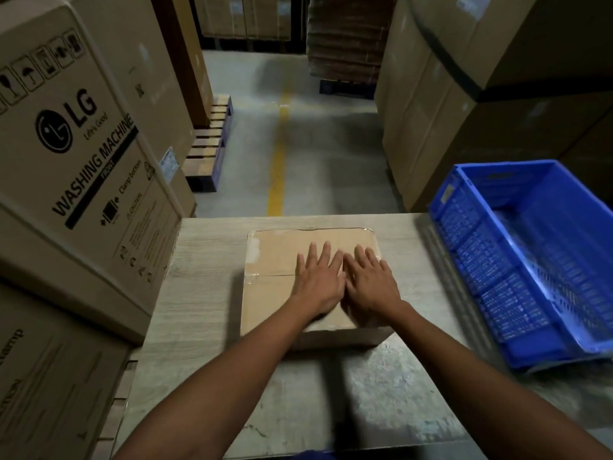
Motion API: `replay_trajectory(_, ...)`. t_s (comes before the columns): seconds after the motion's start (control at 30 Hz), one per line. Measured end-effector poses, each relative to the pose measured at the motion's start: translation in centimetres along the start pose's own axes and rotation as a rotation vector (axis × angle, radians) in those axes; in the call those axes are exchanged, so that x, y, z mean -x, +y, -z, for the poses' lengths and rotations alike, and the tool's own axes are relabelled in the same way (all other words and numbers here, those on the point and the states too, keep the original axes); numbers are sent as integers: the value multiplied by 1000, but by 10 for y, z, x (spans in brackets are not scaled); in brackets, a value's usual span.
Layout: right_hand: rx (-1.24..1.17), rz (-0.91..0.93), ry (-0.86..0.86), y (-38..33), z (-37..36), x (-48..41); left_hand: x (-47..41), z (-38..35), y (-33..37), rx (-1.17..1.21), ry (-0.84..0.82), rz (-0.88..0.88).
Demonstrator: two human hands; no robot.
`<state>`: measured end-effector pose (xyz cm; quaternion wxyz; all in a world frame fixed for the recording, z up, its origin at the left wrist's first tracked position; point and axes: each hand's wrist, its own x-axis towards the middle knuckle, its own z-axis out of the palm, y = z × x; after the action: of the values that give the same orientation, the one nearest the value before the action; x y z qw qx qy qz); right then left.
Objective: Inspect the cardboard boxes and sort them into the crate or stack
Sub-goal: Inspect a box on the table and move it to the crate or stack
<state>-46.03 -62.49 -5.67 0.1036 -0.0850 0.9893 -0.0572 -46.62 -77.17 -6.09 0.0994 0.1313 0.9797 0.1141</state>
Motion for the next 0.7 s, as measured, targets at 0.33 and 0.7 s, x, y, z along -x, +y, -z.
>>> replay_trajectory(0.33, 23, -36, -18, -17, 19, -18, 1, 13, -30, -28, 7, -58)
replay_trajectory(0.7, 18, 231, -156, -86, -13, -26, 35, 16, -114, -135, 31, 33)
